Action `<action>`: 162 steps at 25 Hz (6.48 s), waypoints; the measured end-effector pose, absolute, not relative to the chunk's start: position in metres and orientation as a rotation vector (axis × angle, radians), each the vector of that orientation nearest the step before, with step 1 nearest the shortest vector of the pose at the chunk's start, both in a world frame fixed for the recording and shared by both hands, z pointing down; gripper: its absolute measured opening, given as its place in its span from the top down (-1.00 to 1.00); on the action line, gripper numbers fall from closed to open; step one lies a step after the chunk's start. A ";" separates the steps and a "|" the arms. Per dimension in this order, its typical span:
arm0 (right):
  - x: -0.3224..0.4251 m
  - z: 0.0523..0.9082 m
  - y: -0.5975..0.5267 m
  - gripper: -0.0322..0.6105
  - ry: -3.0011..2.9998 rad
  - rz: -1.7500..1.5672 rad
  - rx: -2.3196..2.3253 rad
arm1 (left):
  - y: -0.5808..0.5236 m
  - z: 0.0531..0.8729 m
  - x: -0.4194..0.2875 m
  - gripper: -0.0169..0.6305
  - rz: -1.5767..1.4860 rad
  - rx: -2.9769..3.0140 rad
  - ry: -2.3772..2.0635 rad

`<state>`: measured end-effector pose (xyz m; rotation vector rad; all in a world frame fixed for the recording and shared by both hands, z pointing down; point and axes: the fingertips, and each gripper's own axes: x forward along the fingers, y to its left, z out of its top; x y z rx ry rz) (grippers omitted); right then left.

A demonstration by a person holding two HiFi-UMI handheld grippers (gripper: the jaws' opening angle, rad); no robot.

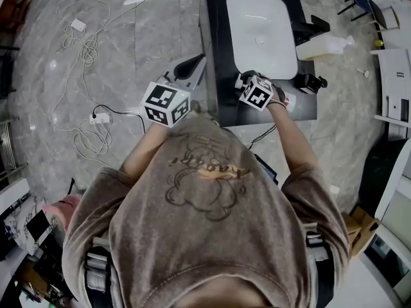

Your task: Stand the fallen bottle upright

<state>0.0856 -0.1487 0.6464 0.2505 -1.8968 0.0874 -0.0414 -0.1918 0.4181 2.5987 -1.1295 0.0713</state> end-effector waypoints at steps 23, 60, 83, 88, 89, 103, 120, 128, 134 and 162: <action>0.076 0.634 -0.131 0.36 -1.906 0.002 0.166 | -0.200 0.426 -0.048 0.89 0.073 2.561 -1.168; 0.101 0.449 -0.160 0.36 -2.464 0.084 0.969 | -0.204 0.414 0.028 0.89 0.107 2.723 -0.898; 0.190 0.414 -0.138 0.36 -2.451 0.183 1.583 | -0.188 0.415 0.081 0.89 0.186 2.805 -0.617; 0.198 0.410 -0.126 0.36 -2.438 0.186 1.628 | -0.180 0.412 0.099 0.89 0.199 2.825 -0.538; 0.199 0.409 -0.124 0.36 -2.435 0.186 1.632 | -0.179 0.412 0.102 0.89 0.201 2.830 -0.522; 0.219 0.409 -0.083 0.36 -2.374 0.238 1.726 | -0.144 0.408 0.150 0.89 0.216 2.868 -0.307; 0.226 0.415 -0.063 0.36 -2.312 0.297 1.786 | -0.114 0.409 0.172 0.89 0.218 2.867 -0.165; 0.223 0.412 -0.069 0.36 -2.287 0.332 1.784 | -0.109 0.404 0.167 0.89 0.215 2.863 -0.147; 0.225 0.412 -0.066 0.32 -2.275 0.361 1.801 | -0.106 0.405 0.168 0.89 0.212 2.851 -0.112; 0.262 0.364 0.034 0.41 -2.085 0.310 2.237 | -0.094 0.372 0.151 0.89 0.184 2.951 0.017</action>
